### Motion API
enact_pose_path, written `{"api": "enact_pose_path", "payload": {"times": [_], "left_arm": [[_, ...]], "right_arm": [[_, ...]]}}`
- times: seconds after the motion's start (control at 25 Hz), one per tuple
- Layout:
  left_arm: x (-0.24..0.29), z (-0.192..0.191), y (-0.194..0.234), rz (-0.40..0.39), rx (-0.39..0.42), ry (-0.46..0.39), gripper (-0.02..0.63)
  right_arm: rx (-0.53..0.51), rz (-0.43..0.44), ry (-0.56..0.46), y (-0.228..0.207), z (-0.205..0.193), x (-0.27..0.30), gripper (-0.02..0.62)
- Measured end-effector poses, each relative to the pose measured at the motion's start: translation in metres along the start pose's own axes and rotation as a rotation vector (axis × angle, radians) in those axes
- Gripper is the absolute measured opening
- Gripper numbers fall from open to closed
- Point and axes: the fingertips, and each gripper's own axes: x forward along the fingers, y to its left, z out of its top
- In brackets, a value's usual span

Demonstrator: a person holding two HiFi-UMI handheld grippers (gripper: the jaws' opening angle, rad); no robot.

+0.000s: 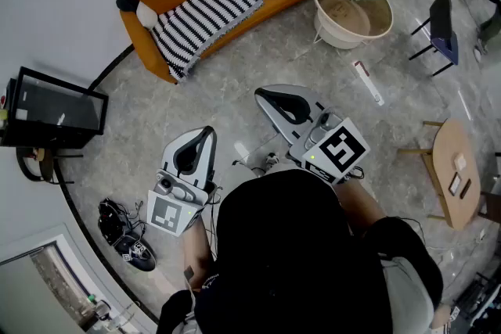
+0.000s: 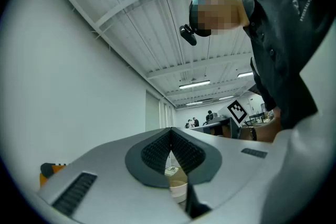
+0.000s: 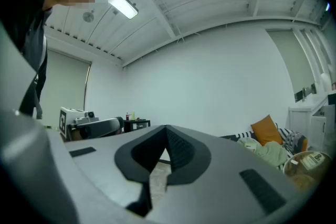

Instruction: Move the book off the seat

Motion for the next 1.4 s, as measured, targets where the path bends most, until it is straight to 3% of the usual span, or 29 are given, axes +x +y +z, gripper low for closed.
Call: {"api": "enact_pose_path", "payload": {"times": [0.6,0.8,1.12,1.32,1.4], "left_arm": [[-0.014,-0.014,0.015,0.08,0.0,0.019,0.009],[-0.002,-0.019,0.008,0.045,-0.008,0.02,0.009],[0.027,-0.03,-0.002,-0.048,-0.011,0.058,0.009],[0.038,-0.027,0.012,-0.076,-0.118,-0.019,0.009],[0.042,-0.033,0.023,-0.09,-0.127,-0.007,0.008]], "right_arm": [[-0.01,0.098,0.008,0.016,-0.013,0.03,0.014],[0.023,0.084,-0.004,0.012,-0.014,0.02,0.014],[0.071,-0.015,0.003,-0.015,-0.02,0.007,0.015],[0.095,-0.046,0.011,-0.026,-0.025,0.017,0.015],[0.097,-0.051,0.017,-0.03,-0.028,0.026,0.015]]}}
